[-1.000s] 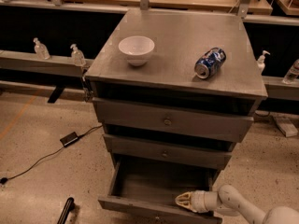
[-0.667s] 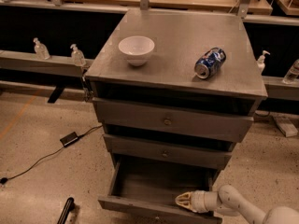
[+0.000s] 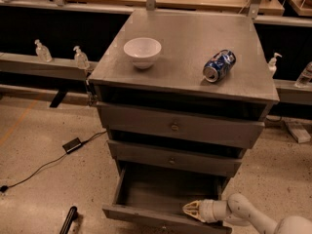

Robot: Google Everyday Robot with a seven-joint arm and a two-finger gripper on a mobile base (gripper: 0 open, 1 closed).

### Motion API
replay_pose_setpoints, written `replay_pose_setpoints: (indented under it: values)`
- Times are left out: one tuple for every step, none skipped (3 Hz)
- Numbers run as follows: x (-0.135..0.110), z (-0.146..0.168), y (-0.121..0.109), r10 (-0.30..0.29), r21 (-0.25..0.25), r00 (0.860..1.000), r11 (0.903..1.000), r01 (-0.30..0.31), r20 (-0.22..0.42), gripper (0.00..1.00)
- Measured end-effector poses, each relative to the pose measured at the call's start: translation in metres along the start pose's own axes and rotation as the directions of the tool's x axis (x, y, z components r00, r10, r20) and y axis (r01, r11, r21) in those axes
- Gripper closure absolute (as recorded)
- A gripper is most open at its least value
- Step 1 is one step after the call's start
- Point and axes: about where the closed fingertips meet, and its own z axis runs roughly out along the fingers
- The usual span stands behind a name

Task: Open bottom drawer

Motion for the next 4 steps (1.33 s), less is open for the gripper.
replay_pose_setpoints:
  values:
    - [0.000, 0.000, 0.000, 0.000, 0.000, 1.000, 1.0000, 0.000, 0.000, 0.12]
    - [0.000, 0.001, -0.003, 0.000, 0.000, 1.000, 1.0000, 0.000, 0.000, 0.00]
    - [-0.001, 0.002, -0.011, 0.000, 0.000, 1.000, 1.0000, 0.000, 0.001, 0.02]
    - [-0.001, 0.002, -0.013, 0.000, 0.000, 1.000, 1.0000, 0.000, 0.001, 0.25]
